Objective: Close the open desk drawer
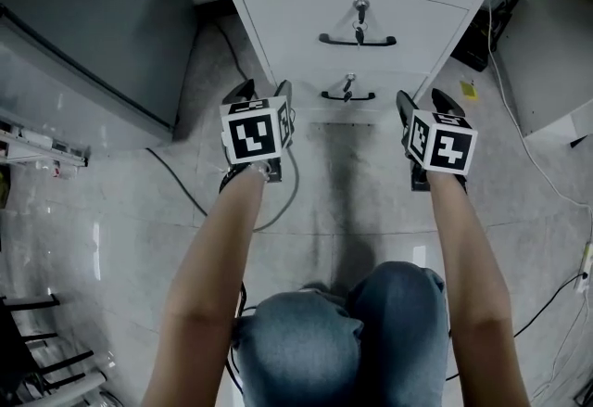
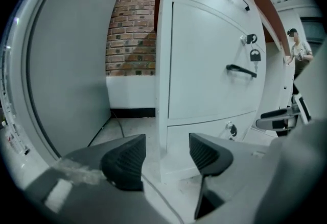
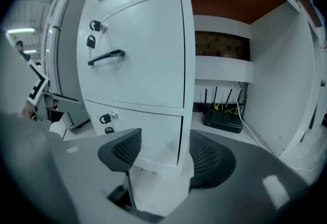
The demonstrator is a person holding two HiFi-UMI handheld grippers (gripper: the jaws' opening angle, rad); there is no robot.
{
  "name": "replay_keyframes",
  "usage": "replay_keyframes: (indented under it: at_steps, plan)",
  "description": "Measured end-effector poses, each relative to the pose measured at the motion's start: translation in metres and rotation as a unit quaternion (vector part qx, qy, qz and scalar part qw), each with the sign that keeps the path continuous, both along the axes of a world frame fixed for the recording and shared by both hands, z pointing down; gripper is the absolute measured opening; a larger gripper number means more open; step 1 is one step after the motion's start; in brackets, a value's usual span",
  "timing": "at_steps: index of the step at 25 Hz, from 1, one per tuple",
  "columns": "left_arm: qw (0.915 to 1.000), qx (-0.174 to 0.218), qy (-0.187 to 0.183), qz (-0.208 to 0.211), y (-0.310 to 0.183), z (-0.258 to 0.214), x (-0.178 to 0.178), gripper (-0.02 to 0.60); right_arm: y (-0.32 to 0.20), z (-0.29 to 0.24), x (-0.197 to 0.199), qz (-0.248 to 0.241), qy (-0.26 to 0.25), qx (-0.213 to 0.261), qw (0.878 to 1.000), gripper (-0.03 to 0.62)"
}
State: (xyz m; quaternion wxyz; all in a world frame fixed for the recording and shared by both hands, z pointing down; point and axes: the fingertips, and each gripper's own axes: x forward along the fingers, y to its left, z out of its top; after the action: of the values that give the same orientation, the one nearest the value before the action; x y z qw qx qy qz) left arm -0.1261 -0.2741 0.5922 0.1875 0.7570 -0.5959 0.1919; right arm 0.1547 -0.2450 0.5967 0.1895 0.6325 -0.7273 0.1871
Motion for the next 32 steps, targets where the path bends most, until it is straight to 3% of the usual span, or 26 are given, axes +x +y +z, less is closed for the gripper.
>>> replay_keyframes:
  at_steps: [9, 16, 20, 26, 32]
  plan:
    - [0.9986, 0.046, -0.004, 0.027, 0.051, -0.065, 0.012, 0.233, 0.042, -0.059, -0.015, -0.039, -0.035, 0.028, 0.998, 0.217]
    - [0.9963, 0.079, -0.001, 0.033, 0.079, -0.119, 0.024, 0.108, 0.063, -0.111, -0.033, -0.065, -0.043, 0.059, 0.995, 0.115]
    - [0.9958, 0.089, 0.002, 0.02, 0.093, -0.144, 0.022, 0.01, 0.075, -0.143, -0.042, -0.074, -0.042, 0.086, 0.993, 0.001]
    - [0.9924, 0.121, 0.009, 0.018, 0.105, -0.192, 0.026, 0.002, 0.093, -0.182, -0.055, -0.102, -0.017, 0.116, 0.988, -0.002]
    - [0.9812, 0.186, 0.021, 0.046, 0.121, -0.243, 0.048, 0.0, 0.111, -0.225, -0.058, -0.114, -0.02, 0.145, 0.983, -0.002]
